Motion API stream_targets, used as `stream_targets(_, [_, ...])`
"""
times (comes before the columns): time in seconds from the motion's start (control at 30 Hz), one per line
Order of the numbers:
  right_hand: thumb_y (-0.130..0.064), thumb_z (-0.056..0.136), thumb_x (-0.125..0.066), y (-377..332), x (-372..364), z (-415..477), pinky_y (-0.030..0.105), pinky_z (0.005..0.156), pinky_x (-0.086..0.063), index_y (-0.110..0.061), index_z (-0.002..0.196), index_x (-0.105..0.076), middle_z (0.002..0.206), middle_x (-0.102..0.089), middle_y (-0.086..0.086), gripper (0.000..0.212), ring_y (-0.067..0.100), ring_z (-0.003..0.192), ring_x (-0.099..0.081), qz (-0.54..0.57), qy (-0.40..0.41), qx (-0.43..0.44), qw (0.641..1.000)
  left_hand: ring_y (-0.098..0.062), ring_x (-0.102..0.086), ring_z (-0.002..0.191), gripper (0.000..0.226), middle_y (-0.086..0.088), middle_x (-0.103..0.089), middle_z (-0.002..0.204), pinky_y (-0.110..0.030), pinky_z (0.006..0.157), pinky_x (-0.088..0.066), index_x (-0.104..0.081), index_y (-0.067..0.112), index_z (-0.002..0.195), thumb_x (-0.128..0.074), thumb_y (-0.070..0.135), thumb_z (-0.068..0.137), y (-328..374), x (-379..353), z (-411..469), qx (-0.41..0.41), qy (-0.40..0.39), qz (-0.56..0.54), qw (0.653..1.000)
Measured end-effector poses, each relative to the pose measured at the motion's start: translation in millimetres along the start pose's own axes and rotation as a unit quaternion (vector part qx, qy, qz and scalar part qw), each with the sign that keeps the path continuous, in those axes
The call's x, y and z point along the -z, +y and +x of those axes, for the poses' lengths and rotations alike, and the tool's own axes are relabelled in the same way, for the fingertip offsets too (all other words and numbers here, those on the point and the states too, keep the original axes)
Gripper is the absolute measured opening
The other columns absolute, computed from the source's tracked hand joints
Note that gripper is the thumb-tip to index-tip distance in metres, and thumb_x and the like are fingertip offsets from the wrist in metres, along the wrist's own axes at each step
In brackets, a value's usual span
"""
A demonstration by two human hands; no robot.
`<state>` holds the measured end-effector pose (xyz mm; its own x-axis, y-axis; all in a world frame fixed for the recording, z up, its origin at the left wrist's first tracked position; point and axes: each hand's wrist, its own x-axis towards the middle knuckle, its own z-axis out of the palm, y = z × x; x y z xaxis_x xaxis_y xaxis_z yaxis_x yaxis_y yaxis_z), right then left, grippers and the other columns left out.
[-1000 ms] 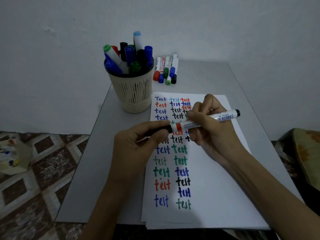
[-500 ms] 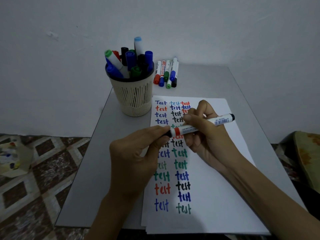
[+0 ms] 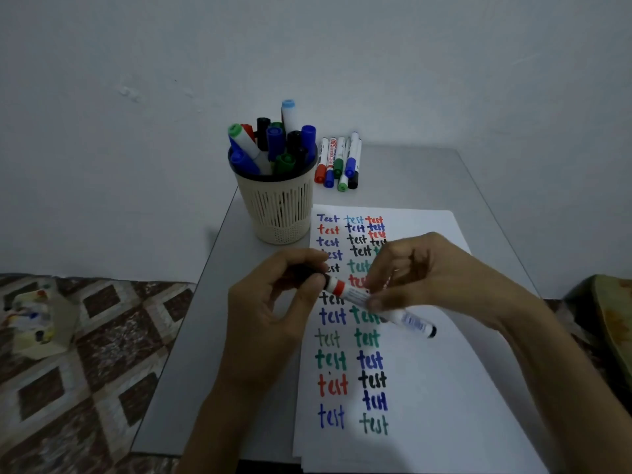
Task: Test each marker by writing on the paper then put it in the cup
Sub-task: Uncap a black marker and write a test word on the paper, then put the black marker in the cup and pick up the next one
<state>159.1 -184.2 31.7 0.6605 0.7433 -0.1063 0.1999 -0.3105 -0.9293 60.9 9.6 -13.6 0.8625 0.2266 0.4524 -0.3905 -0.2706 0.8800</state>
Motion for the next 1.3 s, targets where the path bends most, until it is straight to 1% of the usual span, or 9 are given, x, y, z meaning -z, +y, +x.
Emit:
stream_targets(0.17, [-0.014, 0.081, -0.074, -17, 4, 9, 0.024, 0.057, -0.05, -0.013, 0.09, -0.074, 0.074, -0.071, -0.001, 0.009, 0.015, 0.064, -0.064, -0.202, -0.046, 0.026, 0.978, -0.014, -0.065, 0.096, 0.039, 0.008, -0.066, 0.106, -0.022, 0.08, -0.053, -0.055, 0.018, 0.117, -0.068, 0.024, 0.081, -2, 3, 3, 0.04, -0.025, -0.008, 0.999])
stream_targets(0.3, [-0.006, 0.081, -0.071, -43, 23, 19, 0.032, 0.057, -0.054, -0.006, 0.083, -0.068, 0.071, -0.07, 0.011, 0.003, 0.028, 0.059, -0.063, -0.116, 0.072, 0.039, 0.99, 0.0, -0.055, 0.105, 0.05, 0.022, -0.056, 0.115, -0.015, 0.083, -0.048, -0.047, 0.035, 0.123, -0.071, 0.037, 0.079, -13, 15, 0, 0.101, -0.08, 0.08, 0.988])
stream_targets(0.5, [0.005, 0.081, -0.067, -98, 2, 71, 0.039, 0.062, -0.059, -0.007, 0.136, -0.03, 0.075, -0.06, 0.017, 0.067, 0.034, 0.067, -0.069, 0.067, 0.275, 0.284, 0.916, 0.008, -0.037, 0.119, 0.041, 0.022, -0.048, 0.122, -0.016, 0.104, -0.029, -0.059, 0.033, 0.118, -0.06, 0.049, 0.081, -22, 19, -6, 0.0, -0.193, 0.256, 0.947])
stream_targets(0.6, [-0.003, 0.081, -0.067, -113, -10, 96, 0.035, 0.058, -0.059, 0.004, 0.142, -0.012, 0.071, -0.061, 0.01, 0.083, 0.025, 0.06, -0.068, -0.052, 0.338, 0.325, 0.882, 0.012, -0.034, 0.121, 0.044, 0.021, -0.05, 0.122, -0.028, 0.115, -0.009, -0.059, 0.034, 0.118, -0.05, 0.055, 0.081, -27, 21, -6, -0.015, -0.188, 0.264, 0.946])
stream_targets(0.7, [-0.012, 0.082, -0.067, -113, -18, 113, 0.029, 0.057, -0.057, 0.007, 0.139, -0.025, 0.07, -0.063, 0.004, 0.074, 0.012, 0.057, -0.064, -0.188, 0.375, 0.343, 0.841, 0.013, -0.033, 0.122, 0.044, 0.021, -0.05, 0.123, -0.028, 0.117, 0.0, -0.059, 0.034, 0.118, -0.049, 0.055, 0.081, -29, 21, -7, -0.021, -0.182, 0.26, 0.948])
stream_targets(0.9, [-0.029, 0.085, -0.061, -98, -41, 125, 0.026, 0.065, -0.046, -0.017, 0.106, -0.062, 0.083, -0.061, -0.004, 0.023, 0.009, 0.078, -0.052, -0.349, 0.305, 0.27, 0.844, 0.012, -0.033, 0.122, 0.044, 0.021, -0.05, 0.124, -0.021, 0.115, 0.006, -0.059, 0.034, 0.118, -0.046, 0.055, 0.082, -30, 20, -7, -0.029, -0.176, 0.265, 0.947])
stream_targets(1.0, [-0.036, 0.092, -0.055, -91, -41, 128, 0.02, 0.068, -0.036, -0.015, 0.088, -0.071, 0.095, -0.055, -0.002, 0.027, 0.009, 0.09, -0.045, -0.328, 0.304, 0.282, 0.849, 0.011, -0.034, 0.123, 0.043, 0.02, -0.05, 0.124, -0.025, 0.116, 0.004, -0.058, 0.034, 0.119, -0.047, 0.054, 0.082, -31, 20, -7, -0.03, -0.18, 0.261, 0.948])
stream_targets(1.13, [-0.025, 0.097, -0.046, -90, 2, 133, 0.016, 0.076, -0.045, -0.017, 0.116, -0.064, 0.11, -0.059, -0.001, 0.028, 0.006, 0.093, -0.054, -0.154, 0.354, 0.297, 0.873, 0.009, -0.038, 0.122, 0.042, 0.019, -0.051, 0.123, -0.024, 0.117, 0.003, -0.059, 0.033, 0.118, -0.049, 0.052, 0.083, -32, 20, -6, -0.035, -0.177, 0.249, 0.951])
stream_targets(1.3, [0.008, 0.087, -0.039, -29, 52, 143, 0.016, 0.069, -0.043, -0.011, 0.132, -0.052, 0.126, -0.057, 0.013, 0.051, 0.014, 0.093, -0.054, -0.188, 0.36, 0.021, 0.914, 0.01, -0.038, 0.121, 0.04, 0.019, -0.052, 0.121, -0.021, 0.115, 0.003, -0.06, 0.032, 0.117, -0.049, 0.05, 0.083, -34, 20, -6, -0.039, -0.172, 0.249, 0.952])
